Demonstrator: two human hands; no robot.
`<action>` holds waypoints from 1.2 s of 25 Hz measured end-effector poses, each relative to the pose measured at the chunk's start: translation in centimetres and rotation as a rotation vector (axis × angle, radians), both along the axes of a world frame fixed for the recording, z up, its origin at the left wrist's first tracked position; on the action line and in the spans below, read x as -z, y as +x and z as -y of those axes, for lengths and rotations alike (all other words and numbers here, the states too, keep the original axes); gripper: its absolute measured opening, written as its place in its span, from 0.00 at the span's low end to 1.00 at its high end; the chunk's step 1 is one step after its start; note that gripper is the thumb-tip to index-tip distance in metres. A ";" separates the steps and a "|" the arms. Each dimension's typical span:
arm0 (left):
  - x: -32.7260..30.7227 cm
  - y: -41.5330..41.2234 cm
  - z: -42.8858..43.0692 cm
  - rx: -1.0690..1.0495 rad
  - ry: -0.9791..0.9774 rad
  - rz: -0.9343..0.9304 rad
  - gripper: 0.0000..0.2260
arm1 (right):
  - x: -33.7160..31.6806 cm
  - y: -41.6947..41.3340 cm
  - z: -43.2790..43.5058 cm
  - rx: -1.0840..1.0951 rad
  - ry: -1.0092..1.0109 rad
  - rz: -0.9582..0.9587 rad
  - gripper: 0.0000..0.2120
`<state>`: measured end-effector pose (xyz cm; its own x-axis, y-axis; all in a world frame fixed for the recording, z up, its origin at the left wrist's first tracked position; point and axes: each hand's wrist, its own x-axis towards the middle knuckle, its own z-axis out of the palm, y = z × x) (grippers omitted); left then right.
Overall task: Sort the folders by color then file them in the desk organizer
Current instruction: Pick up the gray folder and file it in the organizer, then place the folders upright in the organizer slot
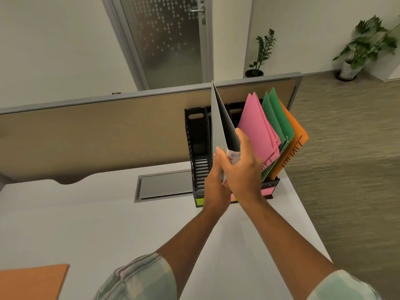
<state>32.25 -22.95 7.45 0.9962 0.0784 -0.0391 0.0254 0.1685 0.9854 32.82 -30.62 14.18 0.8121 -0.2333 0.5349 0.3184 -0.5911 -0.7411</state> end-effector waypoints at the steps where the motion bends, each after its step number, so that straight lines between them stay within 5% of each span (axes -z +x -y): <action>1: 0.1 0.2 -0.1 0.003 0.019 -0.008 0.17 | 0.3 0.3 0.0 0.001 0.001 -0.025 0.31; 4: 1.0 1.1 -0.8 -0.023 0.349 0.059 0.20 | 1.4 1.2 -0.2 -0.010 -0.027 -0.151 0.34; 7: 1.7 0.4 -1.8 0.092 0.457 -0.007 0.13 | 3.1 1.3 -0.4 -0.026 -0.116 -0.278 0.36; 13: 1.1 -1.4 -3.9 0.263 0.613 -0.013 0.30 | 5.3 0.8 -0.7 0.060 -0.091 -0.289 0.42; 17: 1.5 -3.9 -6.0 0.273 0.723 -0.092 0.33 | 8.3 -2.3 -1.1 0.061 -0.086 -0.423 0.38; 30: 6.5 -15.9 -15.8 0.378 1.279 -0.234 0.33 | 15.4 -17.4 -6.9 -0.025 -0.622 -0.770 0.40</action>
<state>16.33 -7.17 0.92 0.9447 -0.0877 -0.3161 0.0534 -0.9096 0.4120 15.43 -23.69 -1.26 0.9904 -0.0678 -0.1202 -0.1025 -0.9449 -0.3110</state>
